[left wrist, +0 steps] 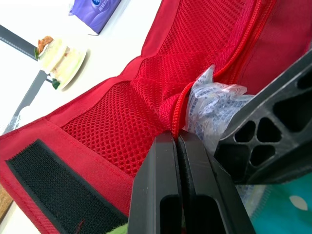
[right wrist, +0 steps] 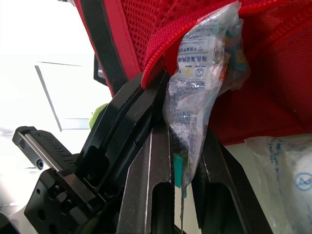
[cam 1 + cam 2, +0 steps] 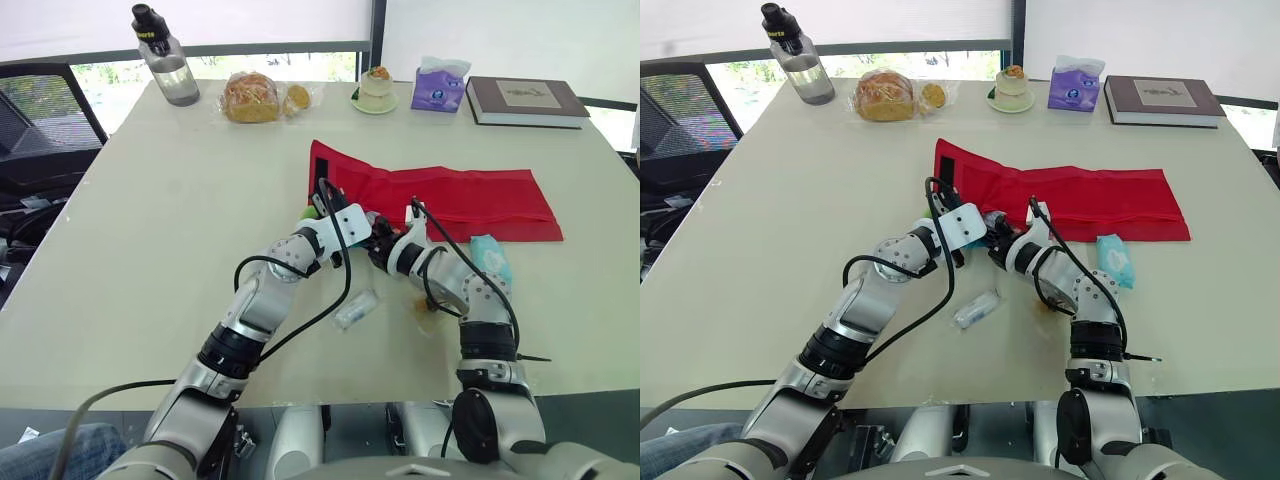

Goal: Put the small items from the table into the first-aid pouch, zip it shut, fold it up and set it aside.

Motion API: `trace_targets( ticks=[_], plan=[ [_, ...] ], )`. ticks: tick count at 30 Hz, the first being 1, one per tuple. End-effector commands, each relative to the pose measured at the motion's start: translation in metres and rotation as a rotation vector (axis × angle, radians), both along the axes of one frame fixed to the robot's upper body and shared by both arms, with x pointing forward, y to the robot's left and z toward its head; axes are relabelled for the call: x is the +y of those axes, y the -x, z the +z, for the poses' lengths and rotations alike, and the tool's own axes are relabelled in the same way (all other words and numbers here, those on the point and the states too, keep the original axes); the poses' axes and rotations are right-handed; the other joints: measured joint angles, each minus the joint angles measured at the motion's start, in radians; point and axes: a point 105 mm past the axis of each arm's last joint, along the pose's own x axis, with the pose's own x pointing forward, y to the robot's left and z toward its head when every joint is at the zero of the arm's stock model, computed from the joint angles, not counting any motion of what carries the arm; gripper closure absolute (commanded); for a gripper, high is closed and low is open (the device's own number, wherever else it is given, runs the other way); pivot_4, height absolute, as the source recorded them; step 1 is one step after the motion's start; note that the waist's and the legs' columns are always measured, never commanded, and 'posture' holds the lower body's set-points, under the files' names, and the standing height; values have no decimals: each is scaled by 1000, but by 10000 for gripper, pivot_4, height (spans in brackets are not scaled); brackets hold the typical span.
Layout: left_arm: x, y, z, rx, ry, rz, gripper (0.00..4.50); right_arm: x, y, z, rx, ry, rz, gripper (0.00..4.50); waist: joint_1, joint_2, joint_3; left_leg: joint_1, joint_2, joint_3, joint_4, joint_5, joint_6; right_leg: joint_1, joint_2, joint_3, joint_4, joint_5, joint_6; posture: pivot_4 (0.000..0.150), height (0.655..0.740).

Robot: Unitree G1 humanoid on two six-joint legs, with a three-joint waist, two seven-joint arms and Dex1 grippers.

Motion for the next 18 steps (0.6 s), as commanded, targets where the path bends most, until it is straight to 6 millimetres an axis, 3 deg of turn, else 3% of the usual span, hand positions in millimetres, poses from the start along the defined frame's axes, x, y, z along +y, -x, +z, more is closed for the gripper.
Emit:
trace_targets(
  ticks=[1,9,18],
  plan=[
    [-19,9,14,-37,44,-86,44843,23,5,9,-41,28,98,44274,-1,0,0,0,0,0,0,0,0,0,0,0,0,0,0,1500,7400],
    [-20,12,11,-27,51,-94,44843,22,-6,15,-57,32,85,44274,-2,0,0,1,0,1,-1,0,0,0,0,1,0,0,0,1500,7400],
    [-20,16,6,6,60,-101,44843,12,-28,34,-44,-124,-53,44274,-1,0,0,1,1,2,-1,0,0,0,0,1,0,0,0,1500,7400]
  ],
)
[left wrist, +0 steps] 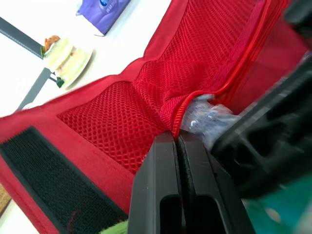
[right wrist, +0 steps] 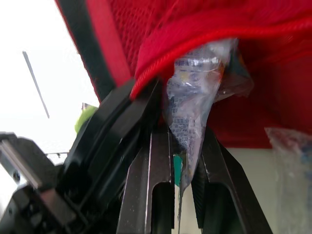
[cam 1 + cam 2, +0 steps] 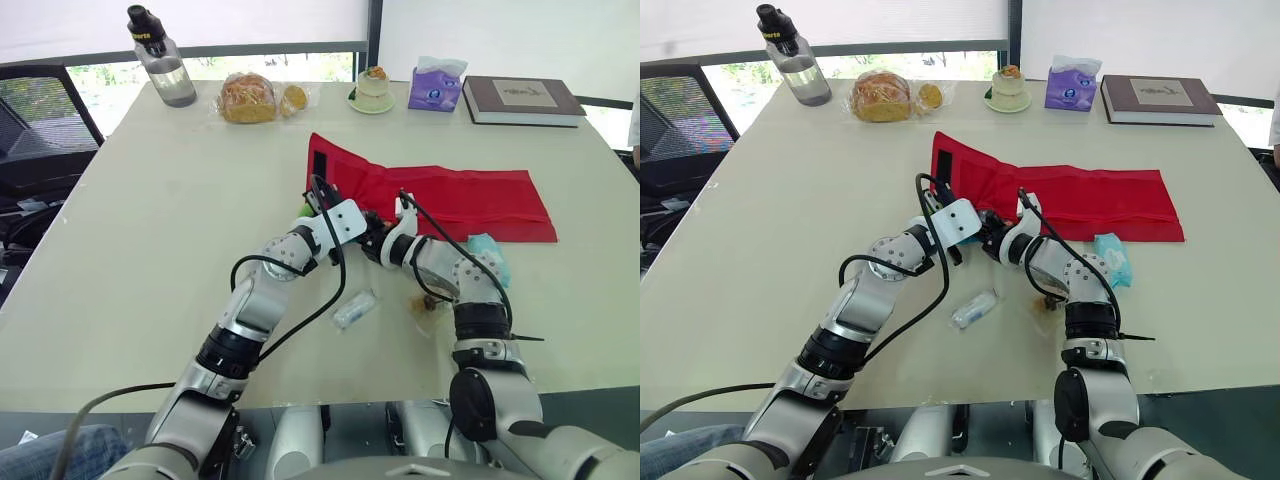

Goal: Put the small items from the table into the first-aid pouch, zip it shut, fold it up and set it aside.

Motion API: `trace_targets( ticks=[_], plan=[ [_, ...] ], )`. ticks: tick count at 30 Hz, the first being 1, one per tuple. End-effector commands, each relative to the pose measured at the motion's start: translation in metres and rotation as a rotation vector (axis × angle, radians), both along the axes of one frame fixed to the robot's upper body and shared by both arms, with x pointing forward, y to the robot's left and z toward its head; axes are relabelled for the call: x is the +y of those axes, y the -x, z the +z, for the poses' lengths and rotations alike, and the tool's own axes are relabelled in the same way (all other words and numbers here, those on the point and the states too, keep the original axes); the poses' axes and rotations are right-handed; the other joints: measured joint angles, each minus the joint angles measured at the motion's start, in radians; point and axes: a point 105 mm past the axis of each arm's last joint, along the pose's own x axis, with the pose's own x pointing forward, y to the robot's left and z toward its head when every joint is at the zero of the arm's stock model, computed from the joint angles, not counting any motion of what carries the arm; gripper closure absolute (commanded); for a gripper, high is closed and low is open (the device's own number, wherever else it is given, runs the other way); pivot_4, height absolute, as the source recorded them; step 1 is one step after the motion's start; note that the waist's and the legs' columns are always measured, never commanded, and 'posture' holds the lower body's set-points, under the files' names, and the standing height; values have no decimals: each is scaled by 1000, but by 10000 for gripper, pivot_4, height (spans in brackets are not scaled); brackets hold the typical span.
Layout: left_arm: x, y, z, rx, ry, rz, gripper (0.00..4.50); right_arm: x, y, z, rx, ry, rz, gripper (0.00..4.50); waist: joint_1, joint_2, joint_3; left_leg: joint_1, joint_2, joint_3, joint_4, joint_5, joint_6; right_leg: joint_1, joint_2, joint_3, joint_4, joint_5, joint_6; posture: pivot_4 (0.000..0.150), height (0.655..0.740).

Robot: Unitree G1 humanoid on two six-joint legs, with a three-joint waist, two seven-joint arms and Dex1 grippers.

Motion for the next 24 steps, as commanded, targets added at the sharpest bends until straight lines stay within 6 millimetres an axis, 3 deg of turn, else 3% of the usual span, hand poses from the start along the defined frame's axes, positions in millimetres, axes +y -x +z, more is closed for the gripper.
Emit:
trace_targets(
  ticks=[1,11,19,21,24],
  plan=[
    [-21,15,2,12,27,-105,44843,10,-11,32,-45,-132,-53,44274,1,0,0,0,0,0,0,0,0,0,0,0,0,0,0,1500,7400],
    [-22,17,-2,40,41,-110,44843,7,-14,41,-40,-215,-90,44274,2,0,0,0,0,1,0,0,0,0,0,0,0,0,0,1500,7400],
    [-11,10,-4,65,59,-74,44843,11,1,20,-101,4,-12,44274,0,0,0,0,0,1,0,0,0,0,0,1,0,0,0,1500,7400],
    [-11,10,-5,66,57,-75,44843,13,4,20,-101,-8,-5,44274,0,0,0,0,0,1,-1,0,0,0,0,1,0,0,0,1500,7400],
    [-12,11,-6,75,62,-79,45000,12,4,20,-99,-17,-20,31093,1,0,0,0,0,1,-2,0,0,-1,0,1,-1,0,0,1500,7400]
  ],
)
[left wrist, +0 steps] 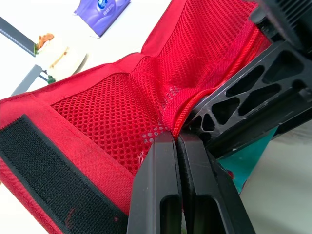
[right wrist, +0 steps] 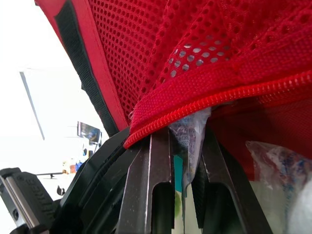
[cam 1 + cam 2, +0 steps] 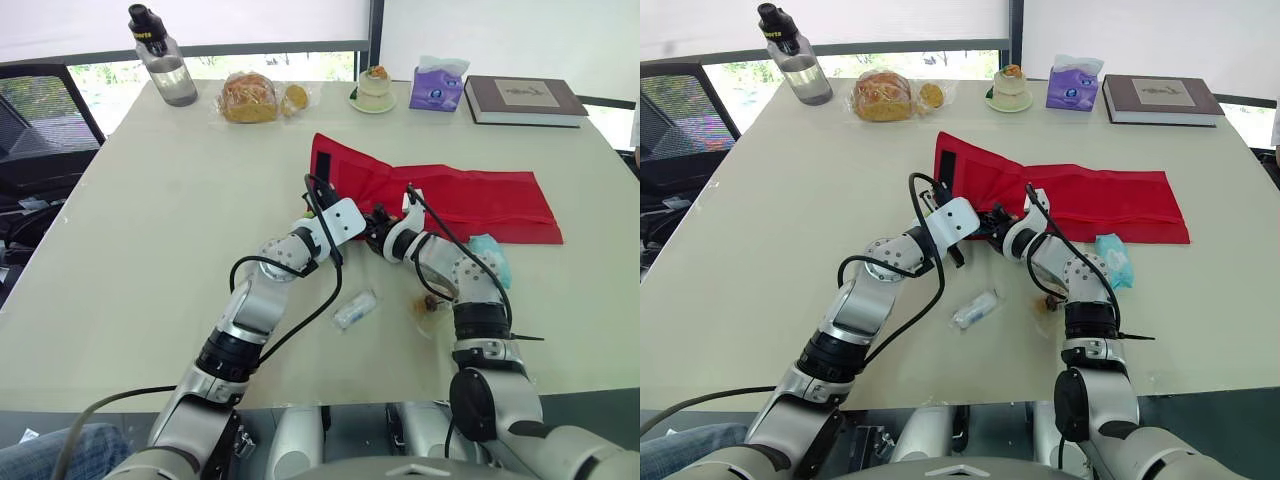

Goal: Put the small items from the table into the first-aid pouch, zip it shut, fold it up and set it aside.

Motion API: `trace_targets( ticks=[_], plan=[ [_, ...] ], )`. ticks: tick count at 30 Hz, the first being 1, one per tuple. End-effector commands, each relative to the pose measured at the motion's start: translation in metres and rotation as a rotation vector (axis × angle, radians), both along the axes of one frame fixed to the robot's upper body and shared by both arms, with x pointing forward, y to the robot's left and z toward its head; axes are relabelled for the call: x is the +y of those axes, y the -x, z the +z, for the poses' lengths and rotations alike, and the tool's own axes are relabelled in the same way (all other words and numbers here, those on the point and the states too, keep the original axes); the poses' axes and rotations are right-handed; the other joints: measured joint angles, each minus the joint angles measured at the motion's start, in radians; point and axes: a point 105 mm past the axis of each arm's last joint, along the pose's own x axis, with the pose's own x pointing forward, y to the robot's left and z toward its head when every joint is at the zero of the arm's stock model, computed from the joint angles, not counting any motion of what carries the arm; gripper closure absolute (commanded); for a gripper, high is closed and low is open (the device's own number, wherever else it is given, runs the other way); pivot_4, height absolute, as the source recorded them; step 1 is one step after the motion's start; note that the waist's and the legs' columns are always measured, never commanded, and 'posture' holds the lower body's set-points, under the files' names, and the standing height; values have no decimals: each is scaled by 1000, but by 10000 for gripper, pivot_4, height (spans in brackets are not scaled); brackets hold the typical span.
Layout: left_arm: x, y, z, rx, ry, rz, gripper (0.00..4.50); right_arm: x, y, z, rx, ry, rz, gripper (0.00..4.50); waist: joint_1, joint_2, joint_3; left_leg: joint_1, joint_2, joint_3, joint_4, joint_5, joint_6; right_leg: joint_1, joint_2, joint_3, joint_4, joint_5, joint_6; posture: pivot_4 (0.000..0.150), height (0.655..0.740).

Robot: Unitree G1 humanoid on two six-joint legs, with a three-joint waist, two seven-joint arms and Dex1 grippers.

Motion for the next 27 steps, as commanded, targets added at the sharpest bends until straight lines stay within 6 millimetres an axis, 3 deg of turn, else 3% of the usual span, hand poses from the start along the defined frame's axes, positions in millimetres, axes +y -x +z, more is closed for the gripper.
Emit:
trace_targets(
  ticks=[1,3,24,27],
  plan=[
    [-12,8,-5,31,7,-59,45000,15,7,20,-66,-61,36,27669,0,0,0,0,0,0,0,0,0,0,0,0,0,0,0,1500,7400],
    [-11,7,-6,38,15,-54,45000,13,10,18,-73,-45,38,18716,1,0,0,0,0,0,0,0,0,0,0,0,0,0,0,1500,7400],
    [-1,0,-10,54,31,-13,45000,-12,28,17,-143,35,47,18716,2,0,0,0,0,0,-1,0,0,0,0,0,0,0,0,1500,7400],
    [-2,1,-10,55,33,-14,45000,-10,29,16,-145,41,54,26268,1,0,0,0,0,0,-1,0,0,0,0,0,0,0,0,1500,7400]
  ],
)
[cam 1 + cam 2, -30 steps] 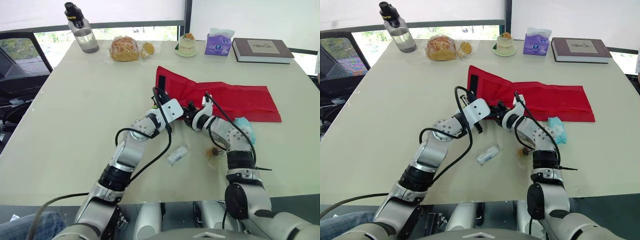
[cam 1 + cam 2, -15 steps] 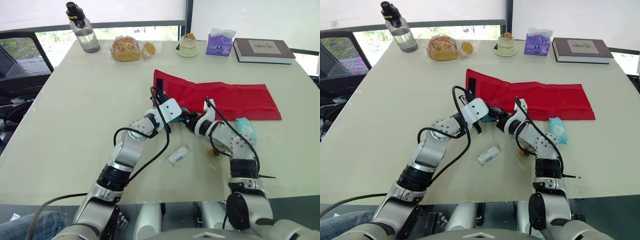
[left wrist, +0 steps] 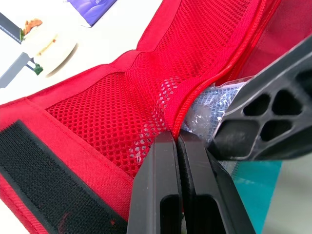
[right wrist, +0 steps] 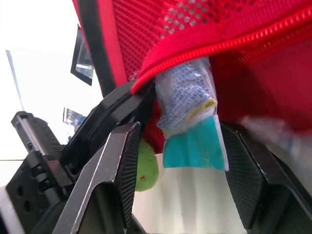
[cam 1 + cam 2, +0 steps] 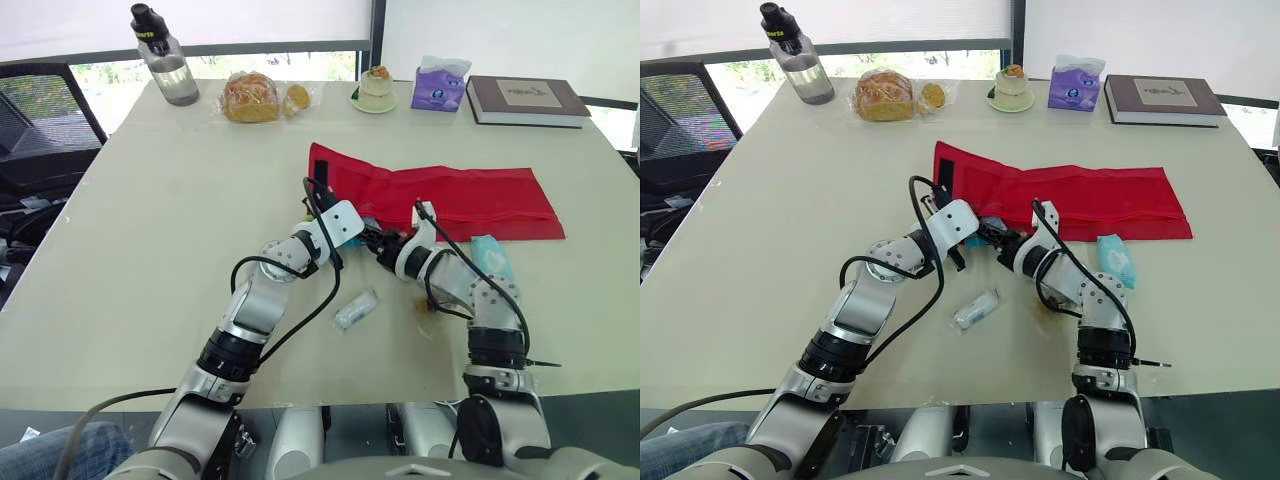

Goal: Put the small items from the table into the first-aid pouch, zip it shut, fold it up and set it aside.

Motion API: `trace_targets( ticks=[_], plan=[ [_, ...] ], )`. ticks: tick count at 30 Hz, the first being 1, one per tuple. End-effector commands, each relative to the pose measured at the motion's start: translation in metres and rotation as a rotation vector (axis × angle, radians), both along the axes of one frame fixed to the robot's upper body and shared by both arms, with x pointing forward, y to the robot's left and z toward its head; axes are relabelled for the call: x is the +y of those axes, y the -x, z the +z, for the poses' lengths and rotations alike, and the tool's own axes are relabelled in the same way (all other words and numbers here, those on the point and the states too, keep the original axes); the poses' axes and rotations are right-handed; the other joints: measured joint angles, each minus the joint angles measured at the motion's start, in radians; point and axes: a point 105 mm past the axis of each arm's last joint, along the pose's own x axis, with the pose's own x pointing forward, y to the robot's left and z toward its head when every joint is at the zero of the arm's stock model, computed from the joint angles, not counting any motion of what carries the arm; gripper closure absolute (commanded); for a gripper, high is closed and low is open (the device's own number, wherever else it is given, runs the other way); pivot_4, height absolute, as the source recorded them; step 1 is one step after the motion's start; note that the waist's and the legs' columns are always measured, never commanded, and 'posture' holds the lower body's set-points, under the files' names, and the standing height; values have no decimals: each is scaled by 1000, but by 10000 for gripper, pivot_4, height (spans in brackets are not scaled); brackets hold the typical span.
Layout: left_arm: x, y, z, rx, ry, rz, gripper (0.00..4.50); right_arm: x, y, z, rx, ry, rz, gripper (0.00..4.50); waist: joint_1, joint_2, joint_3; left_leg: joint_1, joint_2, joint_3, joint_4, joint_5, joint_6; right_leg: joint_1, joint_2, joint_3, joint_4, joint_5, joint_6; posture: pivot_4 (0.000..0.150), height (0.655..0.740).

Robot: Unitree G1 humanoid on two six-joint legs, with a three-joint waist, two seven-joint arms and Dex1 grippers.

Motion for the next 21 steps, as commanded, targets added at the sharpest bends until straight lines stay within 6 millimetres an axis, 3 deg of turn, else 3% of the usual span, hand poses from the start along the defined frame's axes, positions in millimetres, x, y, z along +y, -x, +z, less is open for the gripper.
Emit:
trace_targets(
  ticks=[1,2,4,21],
  plan=[
    [-7,4,-1,1,10,-32,45000,6,4,17,-68,-30,31,30914,0,0,0,0,0,0,0,0,0,0,0,0,0,0,0,1500,7400],
    [-8,4,-1,2,12,-33,45000,8,4,16,-67,-27,33,37153,0,0,0,0,0,0,0,0,0,0,0,0,0,0,0,1500,7400],
    [-8,4,-1,3,13,-35,45000,10,3,16,-64,-27,33,43409,-1,0,0,0,0,0,0,0,0,0,0,0,0,0,0,1500,7400],
    [-21,15,-4,25,40,-83,45000,32,-33,21,-61,4,-65,43409,-3,0,0,1,1,1,0,0,0,0,1,1,1,0,0,1500,7400]
  ],
)
